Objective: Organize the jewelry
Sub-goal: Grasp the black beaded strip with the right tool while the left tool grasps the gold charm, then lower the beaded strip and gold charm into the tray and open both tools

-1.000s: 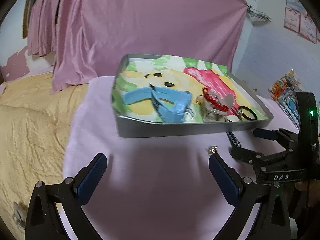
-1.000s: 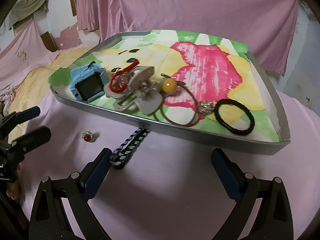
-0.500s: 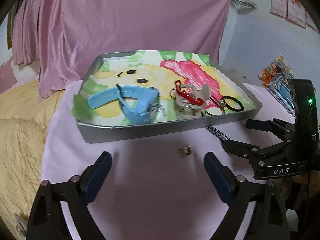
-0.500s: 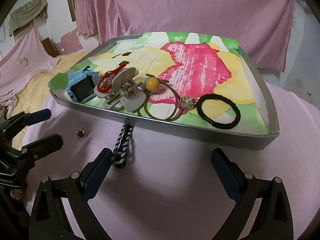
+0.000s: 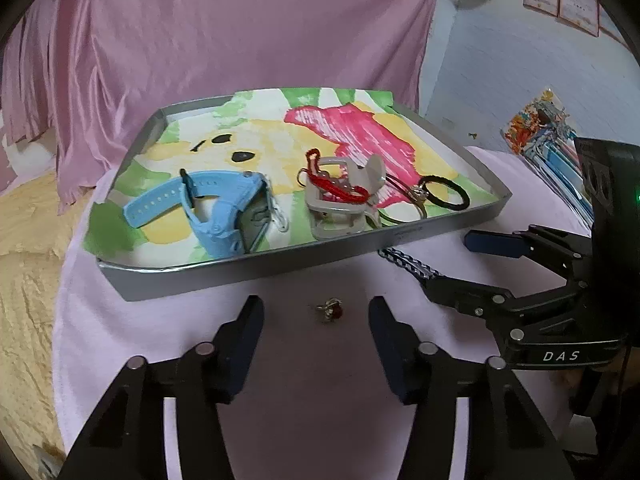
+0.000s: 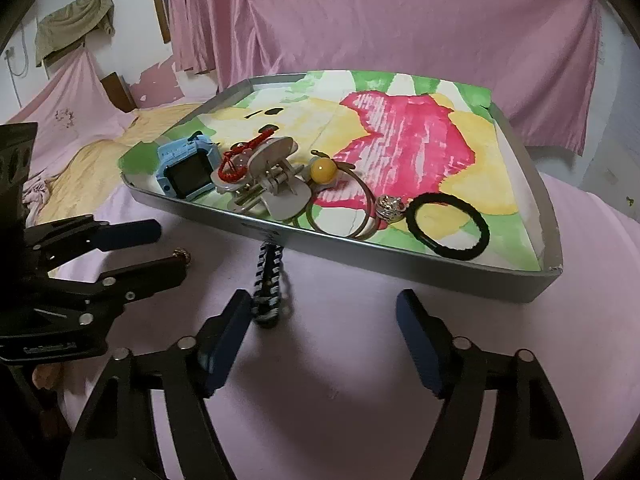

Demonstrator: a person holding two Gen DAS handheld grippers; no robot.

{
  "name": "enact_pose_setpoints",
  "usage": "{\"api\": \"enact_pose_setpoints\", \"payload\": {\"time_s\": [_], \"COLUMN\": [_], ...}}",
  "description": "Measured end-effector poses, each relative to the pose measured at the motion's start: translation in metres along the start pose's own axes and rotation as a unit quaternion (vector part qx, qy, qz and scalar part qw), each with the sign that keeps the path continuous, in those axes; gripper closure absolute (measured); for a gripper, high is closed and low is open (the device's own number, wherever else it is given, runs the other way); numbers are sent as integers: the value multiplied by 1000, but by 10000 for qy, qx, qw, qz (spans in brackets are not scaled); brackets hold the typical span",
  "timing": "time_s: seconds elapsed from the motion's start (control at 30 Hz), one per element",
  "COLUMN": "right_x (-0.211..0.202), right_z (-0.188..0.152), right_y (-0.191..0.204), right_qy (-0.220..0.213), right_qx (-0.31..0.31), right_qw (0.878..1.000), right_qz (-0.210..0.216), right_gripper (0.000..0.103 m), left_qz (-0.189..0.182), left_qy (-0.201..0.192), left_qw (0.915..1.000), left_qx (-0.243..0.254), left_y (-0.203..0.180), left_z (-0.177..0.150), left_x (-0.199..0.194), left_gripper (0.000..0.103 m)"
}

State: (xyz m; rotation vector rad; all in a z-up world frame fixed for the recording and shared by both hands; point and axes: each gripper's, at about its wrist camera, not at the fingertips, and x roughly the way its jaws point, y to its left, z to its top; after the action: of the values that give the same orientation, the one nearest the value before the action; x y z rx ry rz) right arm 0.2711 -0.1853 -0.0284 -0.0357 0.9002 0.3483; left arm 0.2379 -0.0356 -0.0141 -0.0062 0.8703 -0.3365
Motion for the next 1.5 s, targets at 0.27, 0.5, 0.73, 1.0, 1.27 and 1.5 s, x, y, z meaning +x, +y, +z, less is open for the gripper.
{"api": "enact_pose_setpoints", "payload": {"time_s": [0.27,0.5,0.73,1.0,1.27,1.5], "right_x": [-1,-2,-3,-25,-59,-78], "right_z": [-1,-2,-3,-13,-22,-3], "right_y": [8,15,21,18,2,-29], "right_qy": [-22,-16,-16,-378,-993,-1697], "right_qx": [-226,-419,-570,-476,-171,417], "right_qw": [9996,9986,9974,9963,9933,9843], "right_qz": [165,335,444,614,573,242], "right_gripper": [63,80,90,91,91,91], "left_qz": [-77,38,113,90,54,213], "left_qy": [116,126,119,-290,-843,-1489], "left_qw": [9998,9998,9997,9994,9964,9881], "left_qx": [110,165,185,174,57,-323], "left_y": [-6,-8,-10,-16,-22,-21], "left_z": [0,0,1,-3,6,34], "left_x": [5,6,7,-13,-34,-44], "left_gripper": [76,87,92,92,92,92]}}
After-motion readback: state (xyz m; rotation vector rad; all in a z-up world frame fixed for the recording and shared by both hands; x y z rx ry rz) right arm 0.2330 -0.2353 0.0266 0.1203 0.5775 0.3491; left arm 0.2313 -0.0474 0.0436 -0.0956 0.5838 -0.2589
